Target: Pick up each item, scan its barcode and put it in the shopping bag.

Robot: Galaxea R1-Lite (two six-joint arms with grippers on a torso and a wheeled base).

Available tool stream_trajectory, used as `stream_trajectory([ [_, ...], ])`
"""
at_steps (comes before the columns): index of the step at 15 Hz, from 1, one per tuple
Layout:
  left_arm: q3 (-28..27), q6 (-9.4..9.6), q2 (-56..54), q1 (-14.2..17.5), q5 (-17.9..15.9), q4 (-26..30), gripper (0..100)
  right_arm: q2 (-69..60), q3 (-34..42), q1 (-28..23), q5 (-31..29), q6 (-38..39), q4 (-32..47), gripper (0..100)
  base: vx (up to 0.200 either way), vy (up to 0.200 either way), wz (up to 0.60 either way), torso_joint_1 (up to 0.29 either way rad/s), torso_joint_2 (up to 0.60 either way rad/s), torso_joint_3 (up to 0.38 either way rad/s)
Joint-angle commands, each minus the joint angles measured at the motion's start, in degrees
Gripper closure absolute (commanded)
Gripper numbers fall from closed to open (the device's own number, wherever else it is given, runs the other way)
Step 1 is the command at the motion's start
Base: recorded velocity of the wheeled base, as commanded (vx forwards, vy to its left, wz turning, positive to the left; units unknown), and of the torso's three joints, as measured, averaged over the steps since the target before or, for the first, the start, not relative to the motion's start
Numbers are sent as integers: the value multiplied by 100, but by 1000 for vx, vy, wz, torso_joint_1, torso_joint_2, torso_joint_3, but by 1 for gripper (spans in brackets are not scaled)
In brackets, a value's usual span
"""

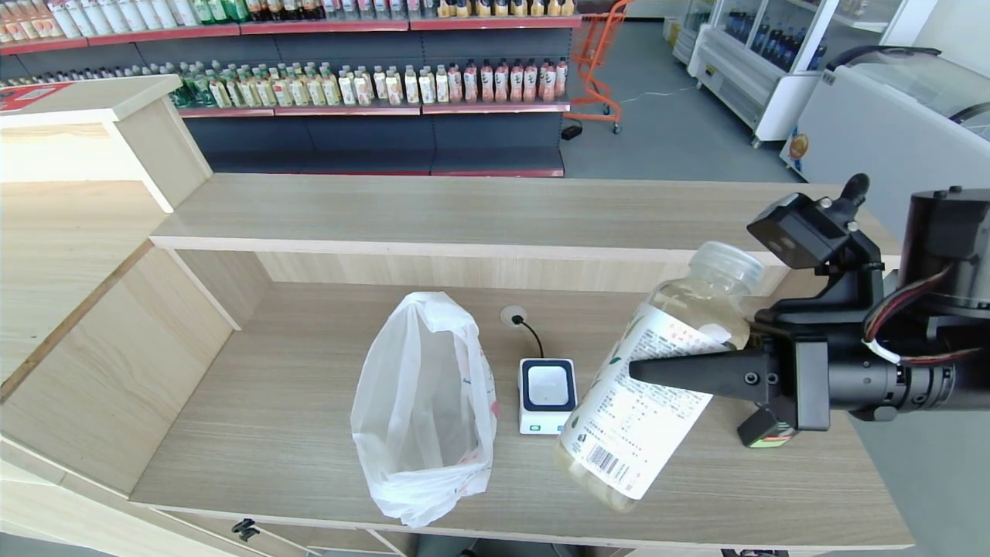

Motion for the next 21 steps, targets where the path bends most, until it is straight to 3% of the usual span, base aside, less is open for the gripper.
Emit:
stream_trajectory([
  [1, 0, 0, -2, 0, 0, -1, 0, -58, 15, 20, 3, -1, -1, 100, 0, 0, 0, 0, 0, 0],
  [12, 0, 0, -2, 0, 0, -1, 0, -268, 147, -15, -24, -229, -10, 100, 0, 0, 0, 0, 0, 0],
  [14, 0, 0, -2, 0, 0, -1, 0, -75, 402, -560, -68, -1609, -28, 100, 0, 0, 0, 0, 0, 0],
  [17, 0, 0, -2, 0, 0, -10, 0, 1199, 489, -1816, -59, -4694, -406, 100, 0, 0, 0, 0, 0, 0],
  [21, 0, 0, -2, 0, 0, -1, 0, 2526, 199, -1869, -41, -5485, -2260, 100, 0, 0, 0, 0, 0, 0],
])
